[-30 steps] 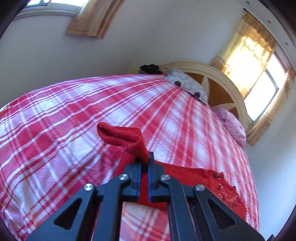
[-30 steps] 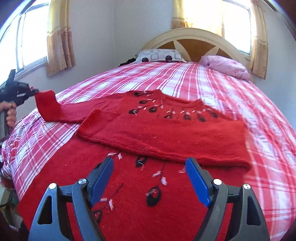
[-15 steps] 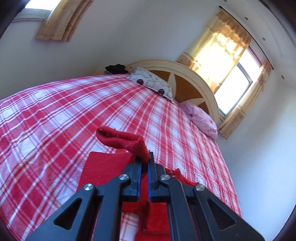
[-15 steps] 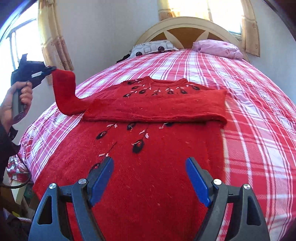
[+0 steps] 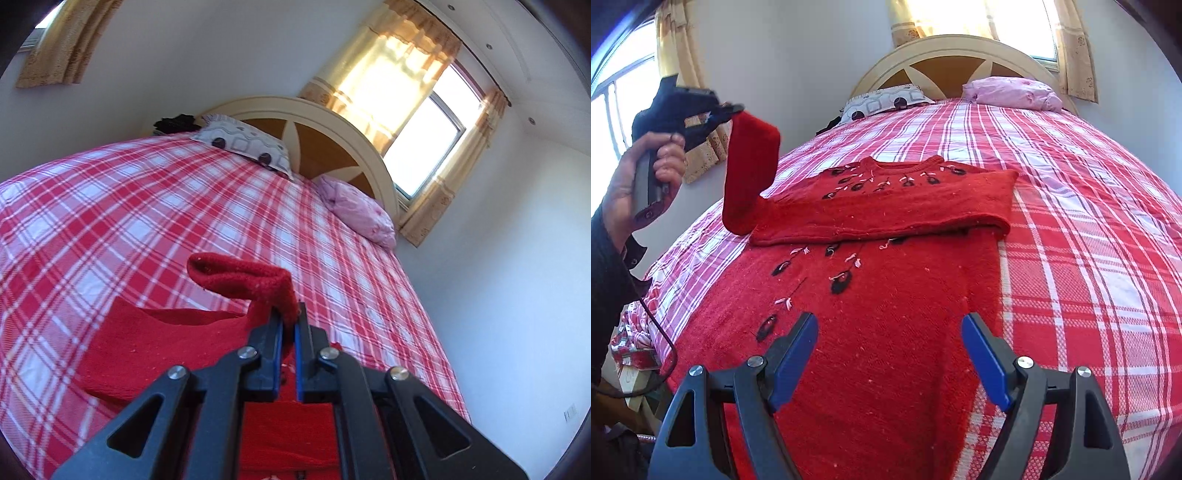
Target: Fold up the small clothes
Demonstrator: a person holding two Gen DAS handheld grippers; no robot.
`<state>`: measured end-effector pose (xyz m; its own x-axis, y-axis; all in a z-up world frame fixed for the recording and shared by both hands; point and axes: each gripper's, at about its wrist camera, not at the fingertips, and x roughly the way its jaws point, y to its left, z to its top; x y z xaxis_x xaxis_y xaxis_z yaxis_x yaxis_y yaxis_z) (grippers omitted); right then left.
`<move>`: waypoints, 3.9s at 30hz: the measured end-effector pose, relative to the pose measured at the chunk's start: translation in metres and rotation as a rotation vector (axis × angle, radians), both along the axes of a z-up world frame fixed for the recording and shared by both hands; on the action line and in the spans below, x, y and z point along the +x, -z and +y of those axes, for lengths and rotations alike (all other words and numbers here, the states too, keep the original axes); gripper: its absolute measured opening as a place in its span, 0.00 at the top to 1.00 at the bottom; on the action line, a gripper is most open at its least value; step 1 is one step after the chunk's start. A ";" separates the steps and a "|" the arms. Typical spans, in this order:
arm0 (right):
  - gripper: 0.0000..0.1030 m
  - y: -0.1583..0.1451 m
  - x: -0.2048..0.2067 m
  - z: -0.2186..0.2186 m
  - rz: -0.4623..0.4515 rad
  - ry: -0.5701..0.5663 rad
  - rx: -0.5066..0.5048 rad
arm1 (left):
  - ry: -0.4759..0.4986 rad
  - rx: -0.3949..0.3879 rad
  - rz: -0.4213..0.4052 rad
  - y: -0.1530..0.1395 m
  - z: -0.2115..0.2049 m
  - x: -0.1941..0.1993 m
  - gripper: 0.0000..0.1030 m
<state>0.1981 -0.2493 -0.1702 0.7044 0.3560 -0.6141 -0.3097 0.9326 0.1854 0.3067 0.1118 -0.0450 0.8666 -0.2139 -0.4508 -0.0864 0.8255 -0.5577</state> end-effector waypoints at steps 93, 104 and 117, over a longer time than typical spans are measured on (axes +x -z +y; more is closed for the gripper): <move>0.94 -0.033 0.164 0.003 0.054 0.100 0.032 | 0.045 0.494 0.375 0.152 0.015 -0.021 0.00; 0.94 -0.025 0.153 -0.029 0.058 0.163 0.015 | 0.028 0.476 0.379 0.153 0.019 -0.022 0.00; 0.94 0.007 0.150 -0.043 0.123 0.208 0.020 | 0.030 0.475 0.380 0.153 0.019 -0.022 0.00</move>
